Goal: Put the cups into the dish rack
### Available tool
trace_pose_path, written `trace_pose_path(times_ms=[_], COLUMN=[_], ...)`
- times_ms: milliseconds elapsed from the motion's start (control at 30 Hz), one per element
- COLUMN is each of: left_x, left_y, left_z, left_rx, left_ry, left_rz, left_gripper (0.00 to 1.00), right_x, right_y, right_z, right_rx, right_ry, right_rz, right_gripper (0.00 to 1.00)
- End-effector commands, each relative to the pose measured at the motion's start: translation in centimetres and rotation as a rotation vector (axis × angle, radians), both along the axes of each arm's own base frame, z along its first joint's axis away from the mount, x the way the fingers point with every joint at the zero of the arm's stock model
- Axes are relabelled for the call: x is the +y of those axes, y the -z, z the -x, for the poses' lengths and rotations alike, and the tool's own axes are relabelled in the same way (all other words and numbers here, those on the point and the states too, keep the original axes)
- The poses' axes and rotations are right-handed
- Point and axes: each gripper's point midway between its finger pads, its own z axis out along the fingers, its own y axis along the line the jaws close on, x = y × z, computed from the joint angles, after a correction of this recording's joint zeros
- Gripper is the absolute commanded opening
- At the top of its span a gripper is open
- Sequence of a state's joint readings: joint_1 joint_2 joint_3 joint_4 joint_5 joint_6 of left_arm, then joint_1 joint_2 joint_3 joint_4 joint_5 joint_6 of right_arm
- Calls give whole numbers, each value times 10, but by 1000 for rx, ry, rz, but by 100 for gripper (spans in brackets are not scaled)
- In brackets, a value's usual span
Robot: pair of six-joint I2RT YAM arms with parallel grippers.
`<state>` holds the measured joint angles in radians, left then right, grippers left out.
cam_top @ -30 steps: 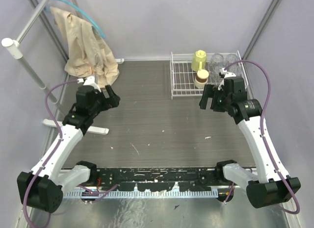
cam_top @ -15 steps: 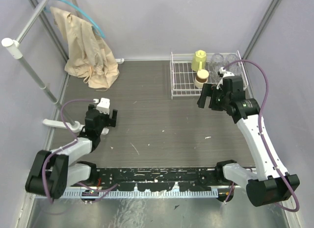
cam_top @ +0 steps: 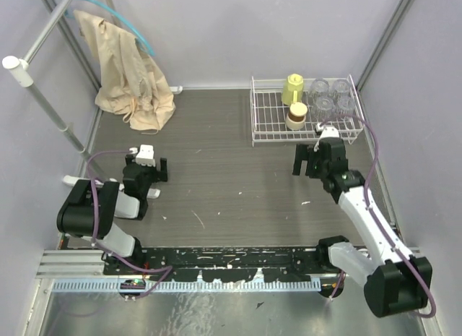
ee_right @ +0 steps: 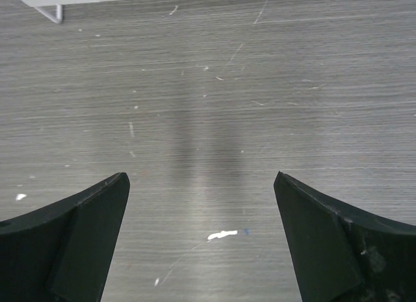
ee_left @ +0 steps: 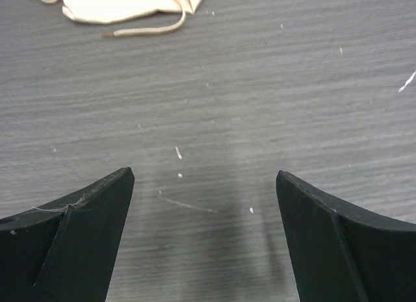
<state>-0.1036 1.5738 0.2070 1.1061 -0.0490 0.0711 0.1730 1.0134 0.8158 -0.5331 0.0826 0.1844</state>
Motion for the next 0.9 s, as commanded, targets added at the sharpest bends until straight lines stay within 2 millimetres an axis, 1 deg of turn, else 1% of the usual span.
trace_pose_path(times_ms=[0, 67, 133, 167, 233, 267, 333, 400, 500, 600, 667, 700, 733, 800, 867], left_x=[2, 10, 26, 30, 31, 31, 31, 30, 30, 30, 30, 30, 30, 31, 30], left_y=[-31, -28, -26, -25, -26, -26, -26, -26, -26, -26, -26, -26, -26, -25, -26], left_z=[-22, -29, -30, -30, -30, -30, -30, -30, -30, -31, -31, -31, -31, -30, -31], left_rx=[-71, -49, -29, -21, -26, -24, -23, -22, -22, -23, -21, -21, -22, -21, -22], left_ry=[-25, -80, -186, -214, -216, -217, -216, -214, -214, -214, -214, -214, -213, -216, -213], left_rz=[35, 40, 51, 53, 53, 52, 52, 52, 52, 52, 52, 52, 52, 52, 52], left_gripper=[98, 98, 98, 98, 98, 98, 98, 98, 98, 98, 98, 98, 98, 98, 98], right_x=[-18, -23, -25, -25, -25, -26, -30, -36, -40, -45, -46, -47, -47, -48, -46], right_y=[-46, -43, -34, -29, -13, -2, 10, 17, 26, 39, 41, 37, 39, 35, 41], right_z=[-35, -35, -35, -36, -39, -41, -44, -48, -52, -58, -61, -65, -66, -71, -73], right_rx=[-438, -522, -566, -575, -563, -544, -548, -568, -602, -591, -622, -654, -654, -682, -687], right_ry=[15, 38, 43, 43, 35, 32, 41, 54, 60, 75, 84, 84, 80, 80, 69], right_rz=[105, 118, 119, 119, 137, 148, 159, 155, 138, 144, 138, 142, 152, 148, 131], right_gripper=[100, 100, 100, 100, 100, 100, 100, 100, 100, 100, 100, 100, 100, 100, 100])
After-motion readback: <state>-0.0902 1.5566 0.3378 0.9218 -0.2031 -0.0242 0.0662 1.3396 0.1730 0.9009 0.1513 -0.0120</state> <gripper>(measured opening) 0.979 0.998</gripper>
